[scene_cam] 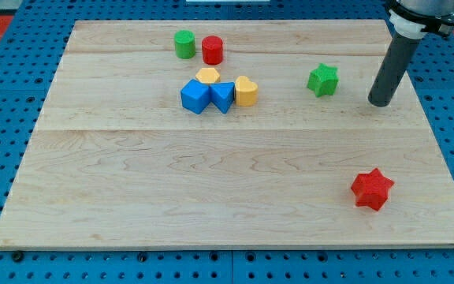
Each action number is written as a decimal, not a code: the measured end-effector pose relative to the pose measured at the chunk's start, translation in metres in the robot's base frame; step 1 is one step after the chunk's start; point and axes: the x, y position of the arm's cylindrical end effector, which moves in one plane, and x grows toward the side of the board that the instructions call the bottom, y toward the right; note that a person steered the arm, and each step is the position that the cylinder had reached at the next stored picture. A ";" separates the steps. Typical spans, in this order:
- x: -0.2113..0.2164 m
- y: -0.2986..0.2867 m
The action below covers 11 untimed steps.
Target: Move your arm to the top of the yellow heart
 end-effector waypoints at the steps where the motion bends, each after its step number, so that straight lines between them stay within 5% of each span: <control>1: -0.003 -0.014; 3: -0.004 -0.014; 6: -0.131 -0.070; 9: -0.140 -0.074; 11: -0.111 -0.202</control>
